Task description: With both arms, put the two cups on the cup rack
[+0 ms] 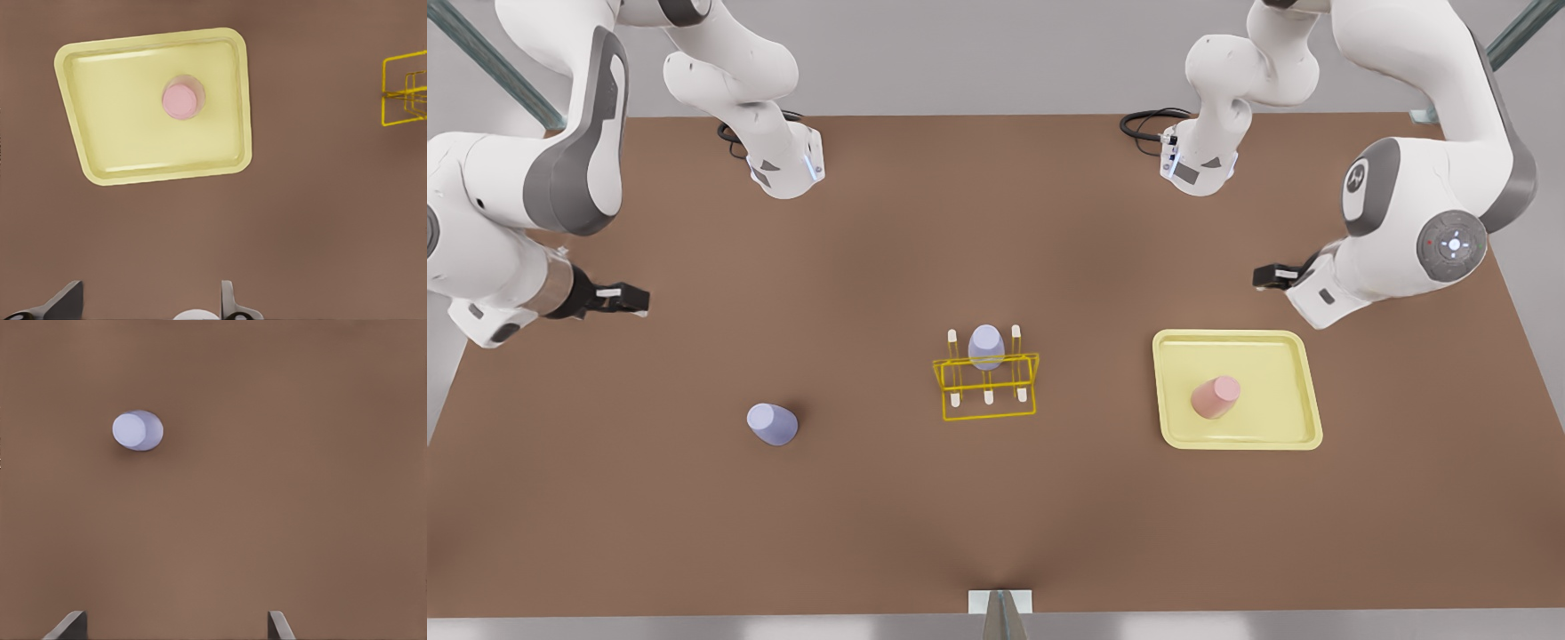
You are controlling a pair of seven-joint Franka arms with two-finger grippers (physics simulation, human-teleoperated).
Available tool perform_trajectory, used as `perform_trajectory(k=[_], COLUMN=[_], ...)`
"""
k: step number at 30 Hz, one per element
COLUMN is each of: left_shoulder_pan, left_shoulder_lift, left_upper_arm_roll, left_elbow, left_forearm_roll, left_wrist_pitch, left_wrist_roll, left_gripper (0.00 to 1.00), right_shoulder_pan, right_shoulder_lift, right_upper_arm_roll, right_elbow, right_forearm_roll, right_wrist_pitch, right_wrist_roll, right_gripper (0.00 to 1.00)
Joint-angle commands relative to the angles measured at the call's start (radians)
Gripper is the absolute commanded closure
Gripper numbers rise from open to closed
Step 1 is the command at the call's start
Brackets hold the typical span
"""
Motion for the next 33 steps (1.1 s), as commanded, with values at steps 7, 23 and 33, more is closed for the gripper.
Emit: perform_trajectory(k=[7, 23, 33], left_shoulder_pan=[-0.019, 0.024, 0.024], left_shoulder_lift=[0.12, 0.232, 0.315], left_upper_arm_roll=[-0.039, -0.039, -0.039], left_elbow=[-0.376, -0.474, -0.472], left_forearm_roll=[-0.026, -0.019, -0.023], left_wrist_pitch=[0.915, 1.033, 1.128], left_wrist_roll=[0.019, 0.017, 0.017], left_gripper=[0.0, 0.0, 0.0], right_shoulder_pan=[0.077, 0.1, 0.107], right_shoulder_lift=[0.315, 0.426, 0.45], right_upper_arm_roll=[0.004, 0.028, 0.032], right_elbow=[0.051, -0.189, -0.237], right_forearm_roll=[0.011, 0.141, 0.143], right_wrist_pitch=[0.366, 0.73, 0.725], right_wrist_roll=[-0.166, -0.168, -0.172], right_gripper=[0.0, 0.0, 0.0])
